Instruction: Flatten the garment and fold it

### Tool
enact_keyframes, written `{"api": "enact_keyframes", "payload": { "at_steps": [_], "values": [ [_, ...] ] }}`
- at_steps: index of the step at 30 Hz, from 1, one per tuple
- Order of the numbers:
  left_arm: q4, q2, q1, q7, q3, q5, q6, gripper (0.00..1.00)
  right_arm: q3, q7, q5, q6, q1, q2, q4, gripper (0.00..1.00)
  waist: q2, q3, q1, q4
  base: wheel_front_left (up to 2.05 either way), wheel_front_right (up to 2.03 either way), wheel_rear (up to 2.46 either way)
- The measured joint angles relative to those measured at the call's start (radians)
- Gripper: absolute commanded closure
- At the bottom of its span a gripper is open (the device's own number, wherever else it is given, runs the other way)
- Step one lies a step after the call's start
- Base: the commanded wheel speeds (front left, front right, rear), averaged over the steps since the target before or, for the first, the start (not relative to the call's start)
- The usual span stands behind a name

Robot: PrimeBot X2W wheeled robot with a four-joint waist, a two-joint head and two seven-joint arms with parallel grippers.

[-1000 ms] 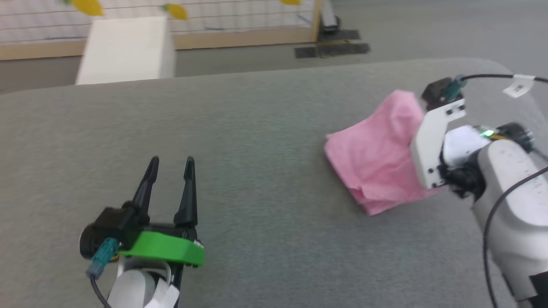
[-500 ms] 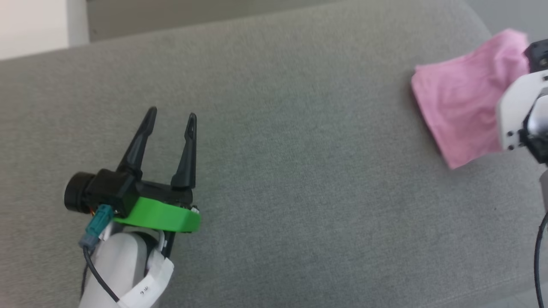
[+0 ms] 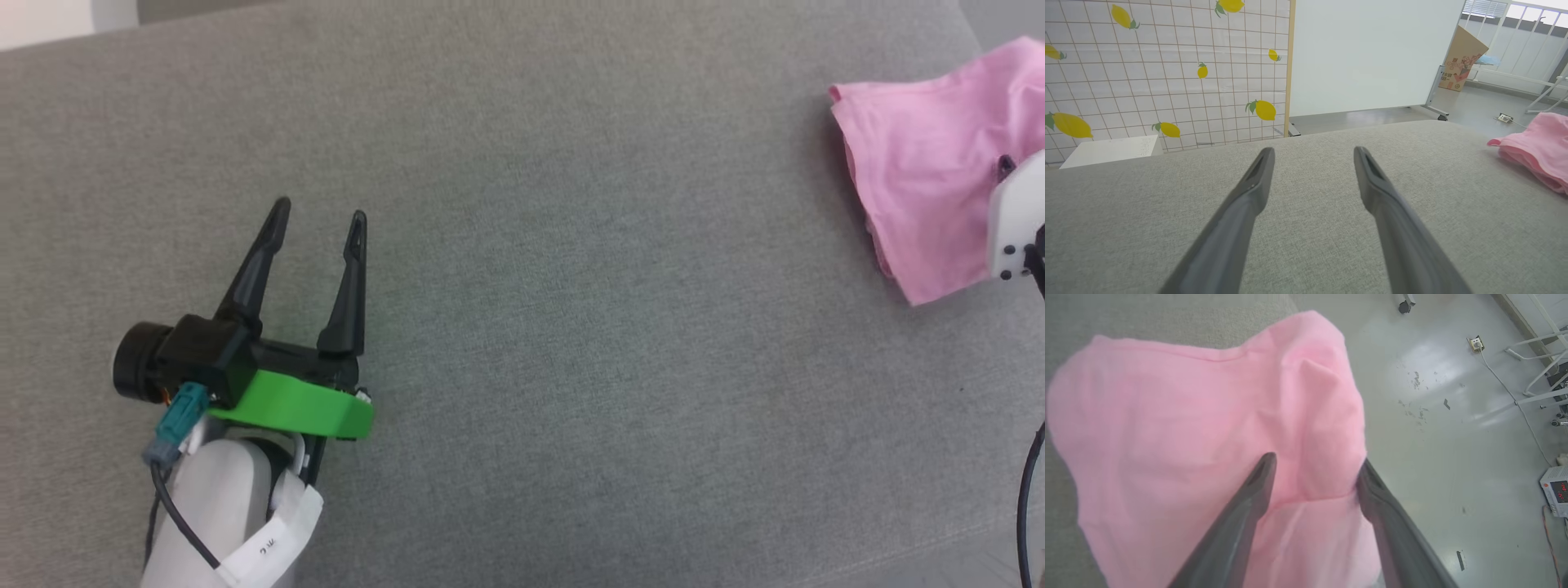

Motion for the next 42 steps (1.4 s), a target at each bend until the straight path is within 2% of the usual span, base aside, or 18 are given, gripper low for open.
{"api": "enact_keyframes", "payload": {
  "at_steps": [5,11,17,21,26,30,37,42],
  "values": [
    [0.041,-0.027,0.032,-0.003,0.007,-0.032,0.005,0.00,-0.032,-0.081,0.026,0.000,0.021,0.023,0.014,0.00,0.0000,-0.060,0.0000,0.014,0.00,0.00,0.00],
    [0.076,-0.063,0.087,-0.005,0.016,-0.053,0.010,0.00,0.026,-0.229,0.185,0.000,0.105,0.059,-0.027,0.00,0.0000,-0.157,-0.0002,0.043,0.00,0.00,0.00],
    [0.103,-0.083,0.132,-0.007,0.028,-0.060,0.019,0.00,0.131,-0.369,0.372,0.000,0.270,0.089,-0.217,0.00,0.0000,-0.253,-0.0003,0.086,0.00,0.00,0.00],
    [0.117,-0.098,0.147,-0.008,0.036,-0.068,0.019,0.00,0.170,-0.424,0.443,0.000,0.406,0.101,-0.366,0.00,0.0000,-0.299,-0.0003,0.125,0.00,0.00,0.00],
    [0.135,-0.103,0.174,-0.008,0.038,-0.070,0.019,0.00,0.202,-0.465,0.449,0.000,0.579,0.140,-0.559,0.00,0.0000,-0.351,-0.0003,0.178,0.00,0.00,0.00],
    [0.149,-0.106,0.189,-0.008,0.036,-0.080,0.019,0.00,0.206,-0.488,0.417,0.000,0.675,0.155,-0.652,0.00,0.0000,-0.381,-0.0003,0.220,0.00,0.00,0.00],
    [0.162,-0.109,0.200,-0.008,0.037,-0.087,0.019,0.00,0.186,-0.506,0.356,0.000,0.807,0.214,-0.744,0.00,0.0000,-0.413,-0.0003,0.288,0.00,0.00,0.00],
    [0.165,-0.110,0.220,-0.008,0.039,-0.091,0.018,0.00,0.169,-0.511,0.343,0.000,0.879,0.231,-0.783,0.00,-0.0001,-0.426,-0.0003,0.315,0.00,0.00,0.00]
  ]
}}
